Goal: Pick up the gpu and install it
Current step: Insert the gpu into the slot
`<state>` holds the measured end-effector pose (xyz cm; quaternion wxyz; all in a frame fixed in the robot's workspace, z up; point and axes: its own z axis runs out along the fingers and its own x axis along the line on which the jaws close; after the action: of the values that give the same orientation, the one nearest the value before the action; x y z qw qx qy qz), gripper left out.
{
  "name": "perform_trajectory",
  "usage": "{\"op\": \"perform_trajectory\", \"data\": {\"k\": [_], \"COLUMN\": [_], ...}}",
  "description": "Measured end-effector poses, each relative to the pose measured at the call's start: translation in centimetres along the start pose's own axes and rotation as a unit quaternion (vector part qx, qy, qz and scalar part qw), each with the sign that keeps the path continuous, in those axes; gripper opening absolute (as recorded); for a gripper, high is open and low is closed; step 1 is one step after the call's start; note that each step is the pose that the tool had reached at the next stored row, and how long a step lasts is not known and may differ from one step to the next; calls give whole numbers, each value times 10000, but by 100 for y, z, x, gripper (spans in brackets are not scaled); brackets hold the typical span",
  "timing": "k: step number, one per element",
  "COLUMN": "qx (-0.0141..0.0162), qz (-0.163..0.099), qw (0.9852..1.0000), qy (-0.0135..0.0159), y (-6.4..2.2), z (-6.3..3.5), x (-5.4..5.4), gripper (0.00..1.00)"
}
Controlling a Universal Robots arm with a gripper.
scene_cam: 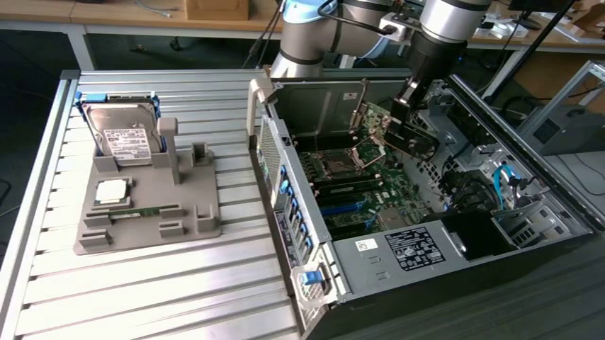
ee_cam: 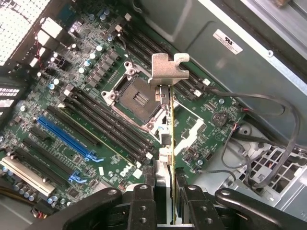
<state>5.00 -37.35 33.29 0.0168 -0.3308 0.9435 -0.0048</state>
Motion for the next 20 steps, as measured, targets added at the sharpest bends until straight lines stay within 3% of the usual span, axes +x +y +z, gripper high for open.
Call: {"op": "perform_trajectory", "data": {"k": [20], "qx": [-13], "qz": [-455], "qw": [9990], "qy": [-9], "y": [0], "z": [1], "x": [0], "gripper": [27]}}
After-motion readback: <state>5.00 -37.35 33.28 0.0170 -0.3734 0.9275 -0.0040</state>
